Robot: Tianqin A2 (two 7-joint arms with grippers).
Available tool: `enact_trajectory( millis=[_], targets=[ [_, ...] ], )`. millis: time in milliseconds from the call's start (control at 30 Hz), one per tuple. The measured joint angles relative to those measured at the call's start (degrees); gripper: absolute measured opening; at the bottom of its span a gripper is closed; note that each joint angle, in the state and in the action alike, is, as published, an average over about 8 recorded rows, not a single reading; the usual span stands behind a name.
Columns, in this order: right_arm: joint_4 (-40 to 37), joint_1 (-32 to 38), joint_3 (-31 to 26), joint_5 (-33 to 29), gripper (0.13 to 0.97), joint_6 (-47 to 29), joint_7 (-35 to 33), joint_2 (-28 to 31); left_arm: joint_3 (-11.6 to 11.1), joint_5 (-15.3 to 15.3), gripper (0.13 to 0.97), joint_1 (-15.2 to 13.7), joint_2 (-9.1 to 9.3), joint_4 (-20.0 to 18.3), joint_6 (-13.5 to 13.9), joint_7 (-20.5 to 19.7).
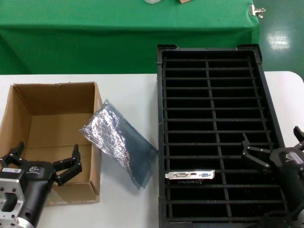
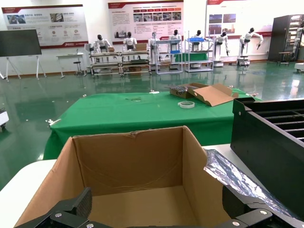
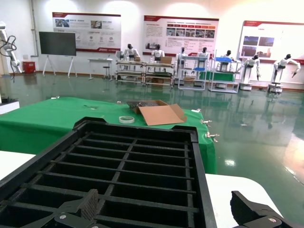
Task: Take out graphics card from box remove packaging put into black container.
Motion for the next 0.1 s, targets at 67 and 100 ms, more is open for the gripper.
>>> enact_trajectory(
  millis=[67, 100],
  targets=[
    [0.0, 0.0, 0.0, 0.0, 0.966, 0.0, 0.0, 0.0, 0.0, 0.0, 0.966, 0.0, 0.0, 0.0, 0.0, 0.0],
    [0.0, 0.0, 0.0, 0.0, 0.966, 0.0, 0.0, 0.0, 0.0, 0.0, 0.966, 0.0, 0.0, 0.0, 0.0, 0.0]
  ],
)
